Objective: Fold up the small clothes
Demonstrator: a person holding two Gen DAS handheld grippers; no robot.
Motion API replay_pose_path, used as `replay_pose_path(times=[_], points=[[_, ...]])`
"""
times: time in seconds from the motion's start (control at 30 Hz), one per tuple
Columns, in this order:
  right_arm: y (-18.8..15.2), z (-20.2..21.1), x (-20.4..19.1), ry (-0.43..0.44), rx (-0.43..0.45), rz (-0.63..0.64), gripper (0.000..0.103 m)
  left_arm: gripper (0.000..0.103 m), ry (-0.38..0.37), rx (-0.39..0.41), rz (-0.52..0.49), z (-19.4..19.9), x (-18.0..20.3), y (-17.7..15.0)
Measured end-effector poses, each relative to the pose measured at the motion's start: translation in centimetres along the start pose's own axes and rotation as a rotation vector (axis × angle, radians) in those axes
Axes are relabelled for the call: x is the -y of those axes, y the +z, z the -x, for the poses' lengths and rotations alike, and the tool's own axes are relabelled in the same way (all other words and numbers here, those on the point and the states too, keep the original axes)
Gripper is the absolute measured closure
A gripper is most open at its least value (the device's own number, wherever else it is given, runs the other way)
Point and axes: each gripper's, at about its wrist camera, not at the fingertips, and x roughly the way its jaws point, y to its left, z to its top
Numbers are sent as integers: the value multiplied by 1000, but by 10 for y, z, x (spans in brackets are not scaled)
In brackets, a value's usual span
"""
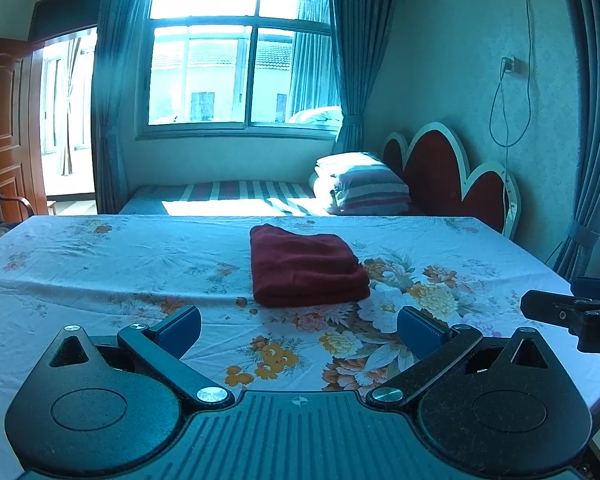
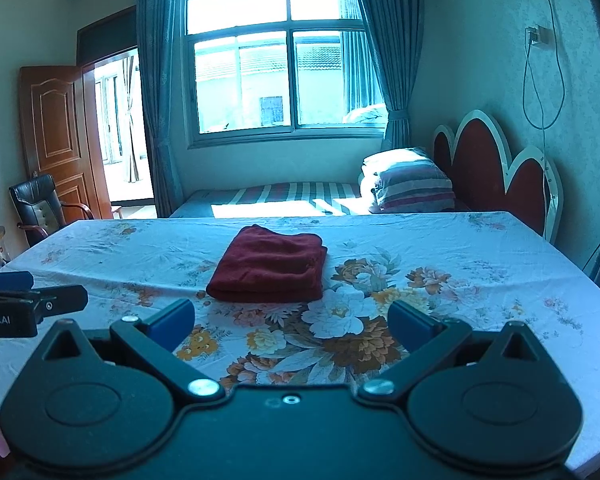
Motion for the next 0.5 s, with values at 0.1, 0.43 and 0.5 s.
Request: replay_pose_path(times=[0.1, 0.43, 0.5], points=[[0, 0, 0, 2, -1, 2, 0, 0, -2, 0, 3, -1, 0, 0], [0, -1, 2, -5, -6, 5, 0, 0, -5, -2, 1, -2, 1, -1], [0, -1, 3, -4, -4, 4, 0, 0, -5, -2, 1, -1, 1, -1]])
